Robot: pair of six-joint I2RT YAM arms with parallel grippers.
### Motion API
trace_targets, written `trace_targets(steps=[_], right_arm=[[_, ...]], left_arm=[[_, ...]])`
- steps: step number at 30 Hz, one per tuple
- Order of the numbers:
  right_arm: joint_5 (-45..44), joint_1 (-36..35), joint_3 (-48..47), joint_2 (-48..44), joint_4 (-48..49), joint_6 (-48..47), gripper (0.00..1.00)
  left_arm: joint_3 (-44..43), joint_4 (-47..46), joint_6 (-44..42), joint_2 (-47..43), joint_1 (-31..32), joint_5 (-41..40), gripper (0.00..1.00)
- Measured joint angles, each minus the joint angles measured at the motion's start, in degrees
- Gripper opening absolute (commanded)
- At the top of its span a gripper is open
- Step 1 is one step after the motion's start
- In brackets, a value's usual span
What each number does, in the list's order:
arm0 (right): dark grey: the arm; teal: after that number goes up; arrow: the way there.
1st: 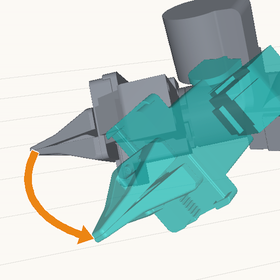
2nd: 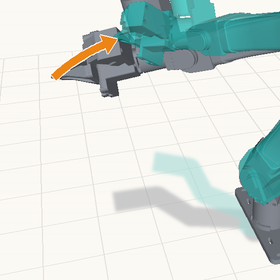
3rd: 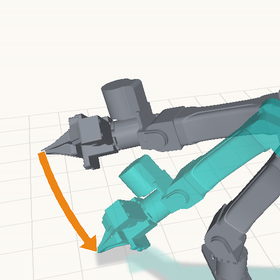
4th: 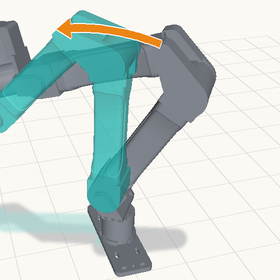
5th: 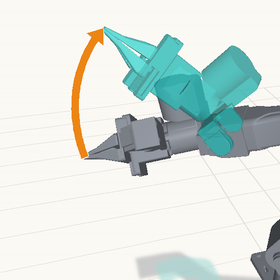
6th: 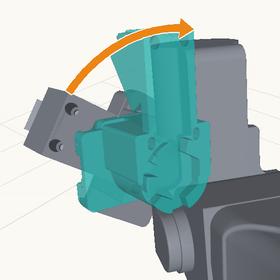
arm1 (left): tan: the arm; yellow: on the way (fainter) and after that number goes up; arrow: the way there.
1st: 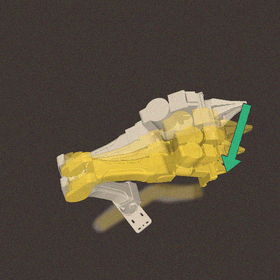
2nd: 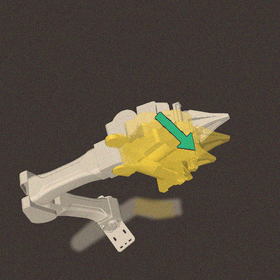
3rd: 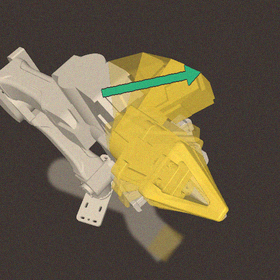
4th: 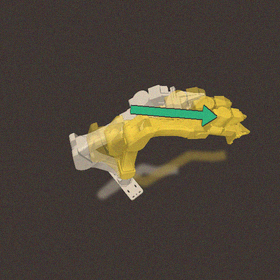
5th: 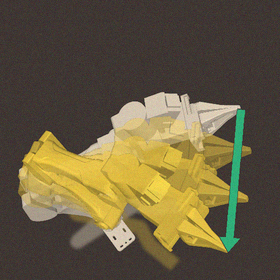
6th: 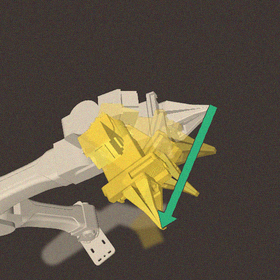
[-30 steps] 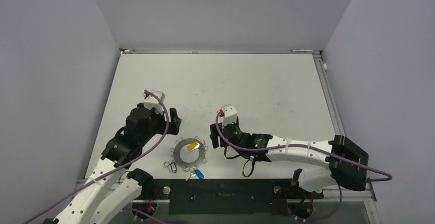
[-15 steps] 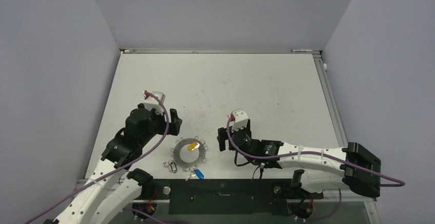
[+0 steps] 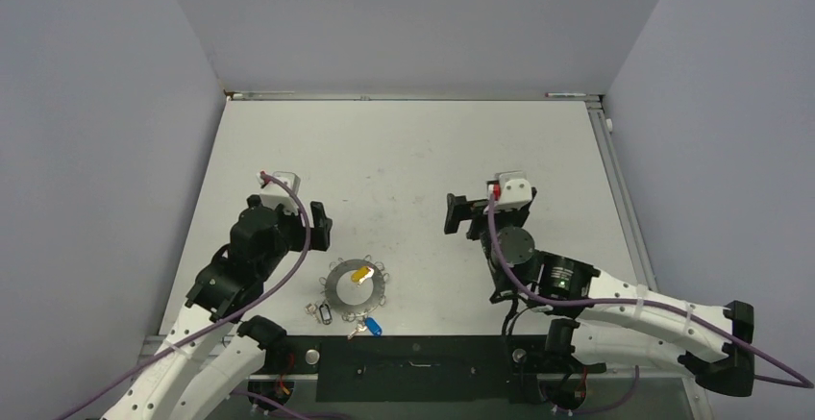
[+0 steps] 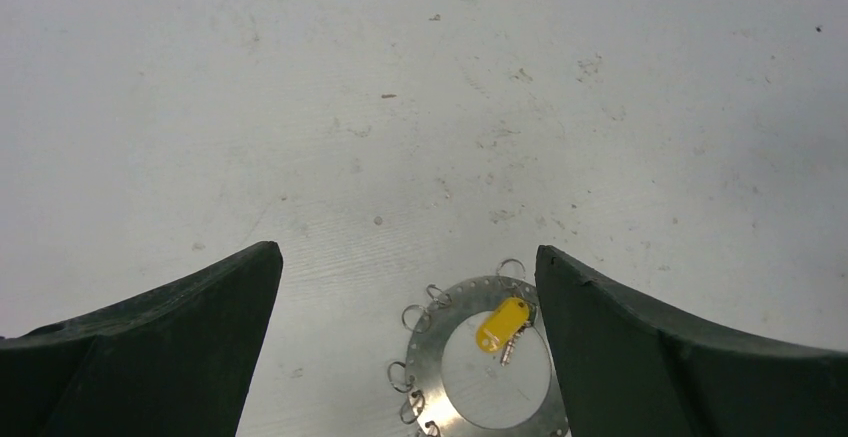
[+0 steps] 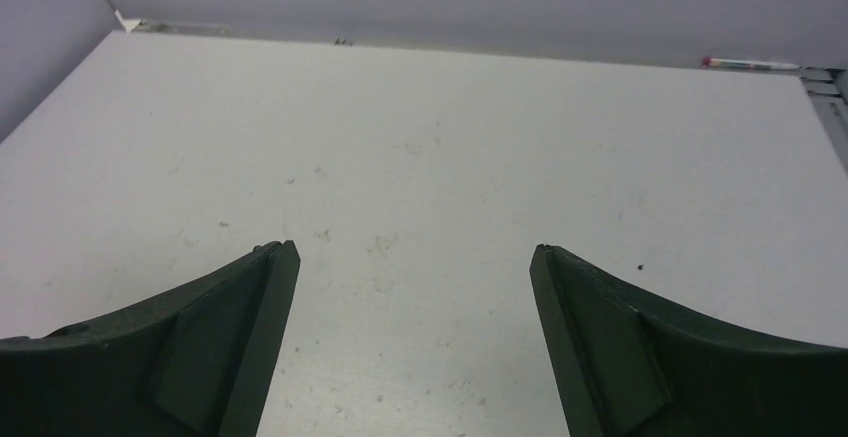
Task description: Put the keys on the keyring
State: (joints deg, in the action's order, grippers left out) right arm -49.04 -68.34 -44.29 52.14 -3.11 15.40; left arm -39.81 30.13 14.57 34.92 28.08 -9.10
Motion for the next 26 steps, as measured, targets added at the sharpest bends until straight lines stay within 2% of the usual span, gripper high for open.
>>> trace_targets(steps=[6,12,22,26], right_arm=[[-7.0,0.0,-2.6,-8.8,-2.2,-5.5,0.90],[-8.0,0.0,-1.9,-16.4,-1.8,-9.1,0.90],[-5.4,0.0,-0.4,-18.8,2.7,-12.7,0.88],[-3.1,0.0,1.7,-20.4,4.3,-13.2,0.92]], left_arm=[[0.9,0.0,1.8,-3.6,-0.4,-13.9,0.96],[1.7,-0.2,2.8,-5.4,-0.5,-20.4,0.96],[2.4,-0.4,2.9,-6.0,-0.5,-21.5,0.96],[2.6,-0.4,2.8,-6.0,-0.5,-20.9,0.96]])
